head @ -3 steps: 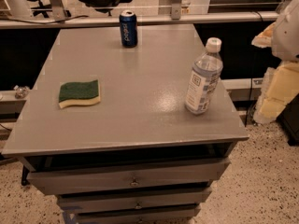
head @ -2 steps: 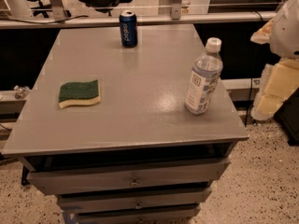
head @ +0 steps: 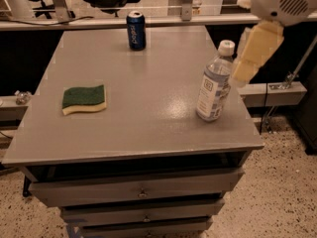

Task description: Knock pepsi can over

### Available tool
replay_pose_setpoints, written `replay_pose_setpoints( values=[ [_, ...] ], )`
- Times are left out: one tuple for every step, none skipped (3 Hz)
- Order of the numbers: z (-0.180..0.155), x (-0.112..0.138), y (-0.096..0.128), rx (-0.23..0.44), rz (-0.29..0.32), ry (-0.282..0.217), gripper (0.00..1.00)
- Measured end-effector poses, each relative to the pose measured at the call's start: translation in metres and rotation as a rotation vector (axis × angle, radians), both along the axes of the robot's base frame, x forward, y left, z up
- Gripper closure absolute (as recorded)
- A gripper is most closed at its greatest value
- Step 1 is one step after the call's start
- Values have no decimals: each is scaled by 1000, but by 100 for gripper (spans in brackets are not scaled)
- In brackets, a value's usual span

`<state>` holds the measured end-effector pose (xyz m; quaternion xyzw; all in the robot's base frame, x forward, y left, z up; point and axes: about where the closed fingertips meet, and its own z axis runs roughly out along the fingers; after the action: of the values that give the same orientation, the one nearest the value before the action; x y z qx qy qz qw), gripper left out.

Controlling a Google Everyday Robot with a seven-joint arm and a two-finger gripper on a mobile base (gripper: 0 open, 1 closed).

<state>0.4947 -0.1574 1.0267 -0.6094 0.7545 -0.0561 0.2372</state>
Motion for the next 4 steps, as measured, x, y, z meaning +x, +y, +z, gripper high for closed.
replay_pose_setpoints(
  values=[
    [12, 20, 45, 86, 12, -43, 0],
    [2, 38, 91, 172, 15, -77, 0],
    [-29, 67, 128, 240, 1, -97, 0],
    [-47, 108, 165, 301, -24, -144, 0]
  ],
)
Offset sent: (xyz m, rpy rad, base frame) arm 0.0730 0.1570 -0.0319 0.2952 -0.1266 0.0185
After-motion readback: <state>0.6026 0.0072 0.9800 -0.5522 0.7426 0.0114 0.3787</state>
